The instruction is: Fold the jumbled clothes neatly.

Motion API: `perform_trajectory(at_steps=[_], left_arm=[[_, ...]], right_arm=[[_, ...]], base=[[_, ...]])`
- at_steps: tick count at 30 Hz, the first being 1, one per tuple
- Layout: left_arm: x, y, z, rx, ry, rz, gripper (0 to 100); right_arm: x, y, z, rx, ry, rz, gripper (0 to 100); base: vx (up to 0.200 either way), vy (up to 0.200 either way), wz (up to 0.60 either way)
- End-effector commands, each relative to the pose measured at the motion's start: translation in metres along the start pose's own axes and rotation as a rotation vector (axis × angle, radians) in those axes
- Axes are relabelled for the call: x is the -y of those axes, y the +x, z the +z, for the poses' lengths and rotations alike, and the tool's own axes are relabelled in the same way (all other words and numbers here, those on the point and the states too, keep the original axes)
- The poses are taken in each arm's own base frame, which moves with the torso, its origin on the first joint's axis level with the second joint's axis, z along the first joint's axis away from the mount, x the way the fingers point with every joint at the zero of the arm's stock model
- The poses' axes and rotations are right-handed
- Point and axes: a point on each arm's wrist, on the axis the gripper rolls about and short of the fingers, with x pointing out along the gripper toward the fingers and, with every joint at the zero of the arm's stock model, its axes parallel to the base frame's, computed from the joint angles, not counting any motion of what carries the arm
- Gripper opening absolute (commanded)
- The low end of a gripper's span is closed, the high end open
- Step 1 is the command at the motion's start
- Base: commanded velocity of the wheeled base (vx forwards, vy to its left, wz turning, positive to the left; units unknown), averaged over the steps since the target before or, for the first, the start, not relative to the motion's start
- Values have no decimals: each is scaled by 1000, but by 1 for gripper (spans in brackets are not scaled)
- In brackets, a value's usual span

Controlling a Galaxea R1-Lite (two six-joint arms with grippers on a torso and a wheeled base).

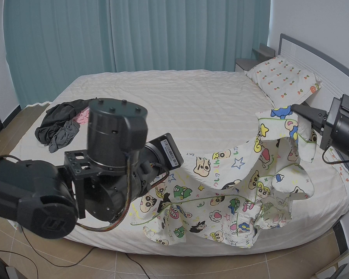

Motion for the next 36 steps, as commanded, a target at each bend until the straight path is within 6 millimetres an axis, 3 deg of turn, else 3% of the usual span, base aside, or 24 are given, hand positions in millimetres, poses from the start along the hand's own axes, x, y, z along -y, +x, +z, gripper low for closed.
perform_trajectory(at_steps=[1, 11, 20, 36], left_arm=[[-12, 38, -10, -16, 5, 80, 0], [-6, 46, -17, -27, 8, 70, 0], [2, 59, -10, -1, -24, 60, 0], [-7, 118, -9, -7, -32, 114, 0]], right_arm=[[28, 25, -3, -21, 17, -71, 0], [35, 36, 13, 73, -9, -48, 0], [38, 43, 30, 126, -23, -64, 0], [75, 71, 33, 109, -3, -141, 0]], base=[[0, 0, 0], [0, 0, 0], [0, 0, 0], [200, 0, 0]])
